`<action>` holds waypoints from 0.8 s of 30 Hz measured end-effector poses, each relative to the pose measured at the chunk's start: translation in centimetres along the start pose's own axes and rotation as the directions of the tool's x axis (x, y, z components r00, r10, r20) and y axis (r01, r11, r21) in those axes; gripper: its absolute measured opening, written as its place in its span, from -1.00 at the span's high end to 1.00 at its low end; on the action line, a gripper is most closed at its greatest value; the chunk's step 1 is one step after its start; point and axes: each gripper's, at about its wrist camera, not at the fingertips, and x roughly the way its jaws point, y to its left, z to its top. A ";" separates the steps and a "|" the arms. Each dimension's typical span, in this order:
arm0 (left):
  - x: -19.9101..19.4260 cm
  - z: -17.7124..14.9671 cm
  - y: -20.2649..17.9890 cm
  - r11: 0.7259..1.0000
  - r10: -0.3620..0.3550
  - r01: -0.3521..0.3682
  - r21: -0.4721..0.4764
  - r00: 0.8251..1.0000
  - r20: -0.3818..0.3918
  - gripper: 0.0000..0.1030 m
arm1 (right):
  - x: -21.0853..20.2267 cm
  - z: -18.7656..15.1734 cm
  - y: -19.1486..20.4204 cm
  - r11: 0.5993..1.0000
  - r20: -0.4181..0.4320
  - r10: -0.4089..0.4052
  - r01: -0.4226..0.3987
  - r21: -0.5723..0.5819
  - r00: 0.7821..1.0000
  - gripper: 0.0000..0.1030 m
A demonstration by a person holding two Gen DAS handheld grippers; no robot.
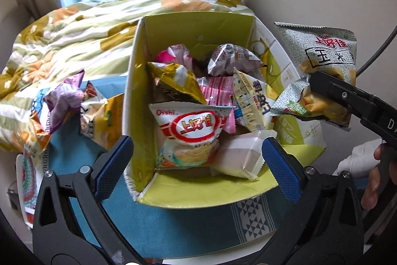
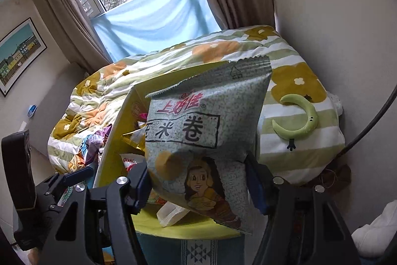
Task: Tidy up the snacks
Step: 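Lower both held packs into the box and open both tools, then move both tools toward the cream cake pack and purple bag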
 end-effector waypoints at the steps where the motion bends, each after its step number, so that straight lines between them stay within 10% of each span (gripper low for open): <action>1: -0.4 -0.2 0.6 1.000 0.001 -0.001 -0.014 1.000 0.001 -0.99 | 0.2 0.1 0.4 1.000 -0.006 0.010 -0.011 -0.010 1.000 -0.18; 12: -3.0 -1.3 6.4 0.992 0.068 -0.064 -0.113 0.997 0.028 -0.99 | 3.6 1.2 5.0 0.992 -0.119 0.084 -0.094 -0.081 0.989 -0.24; 17: -3.4 -2.3 7.7 0.988 0.065 -0.063 -0.142 0.998 0.014 -0.99 | 4.5 0.1 5.0 0.992 -0.116 0.102 -0.109 -0.058 0.988 -0.99; 24: -4.1 -3.7 8.2 0.984 0.037 -0.037 -0.172 0.999 -0.005 -0.99 | 2.5 -1.2 5.1 0.990 -0.057 0.053 -0.060 -0.124 0.997 -0.99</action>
